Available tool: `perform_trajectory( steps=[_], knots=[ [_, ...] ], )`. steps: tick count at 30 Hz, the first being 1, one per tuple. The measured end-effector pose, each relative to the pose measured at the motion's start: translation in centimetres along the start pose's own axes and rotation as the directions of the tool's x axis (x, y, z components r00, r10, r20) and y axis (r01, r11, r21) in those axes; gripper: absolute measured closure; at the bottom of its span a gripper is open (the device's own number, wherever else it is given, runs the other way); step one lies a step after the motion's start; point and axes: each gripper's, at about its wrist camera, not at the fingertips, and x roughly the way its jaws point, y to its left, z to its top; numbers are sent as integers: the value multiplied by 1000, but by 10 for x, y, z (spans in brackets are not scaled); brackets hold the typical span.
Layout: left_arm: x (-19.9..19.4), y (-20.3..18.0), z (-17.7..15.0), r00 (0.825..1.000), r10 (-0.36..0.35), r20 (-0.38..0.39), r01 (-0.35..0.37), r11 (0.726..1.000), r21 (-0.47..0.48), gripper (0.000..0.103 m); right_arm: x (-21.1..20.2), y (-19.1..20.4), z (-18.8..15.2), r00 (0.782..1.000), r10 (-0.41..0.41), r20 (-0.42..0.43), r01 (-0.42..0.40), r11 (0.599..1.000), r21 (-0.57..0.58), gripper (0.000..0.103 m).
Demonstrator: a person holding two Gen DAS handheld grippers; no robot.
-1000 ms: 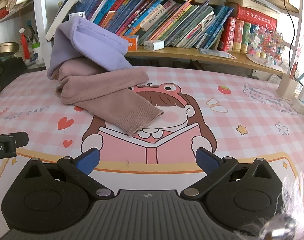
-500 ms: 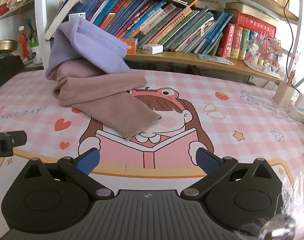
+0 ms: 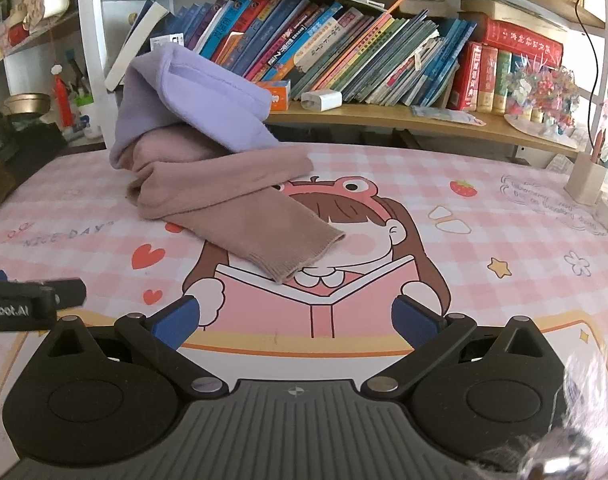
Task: Fold clothes
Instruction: 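Move both grippers toward the crumpled lavender-and-mauve sweater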
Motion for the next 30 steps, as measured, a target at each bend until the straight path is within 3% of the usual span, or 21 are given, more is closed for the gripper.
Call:
perform_trajectory(
  steps=[4, 9, 15, 22, 30],
  knots=[
    [0, 2, 0, 1000, -1, -17, 1, 1000, 8, 0, -1, 0, 1, 1000, -1, -7, 1, 1000, 5, 0],
    [-3, 7, 0, 998, -64, 12, 64, 998, -16, 0, -1, 1, 0, 1000, 15, -20, -14, 1000, 24, 0],
    [-3, 2, -5, 999, -50, 10, 49, 998, 38, 0, -8, 2, 0, 1000, -8, 9, 8, 999, 31, 0],
    [-13, 2, -7, 995, -60, 75, 53, 994, 94, 0, -17, 5, -3, 998, -51, 34, 49, 998, 38, 0],
    [-16, 3, -2, 993, -70, 92, 62, 994, 85, 0, -20, 2, -2, 999, -33, 19, 33, 999, 5, 0]
  ],
)
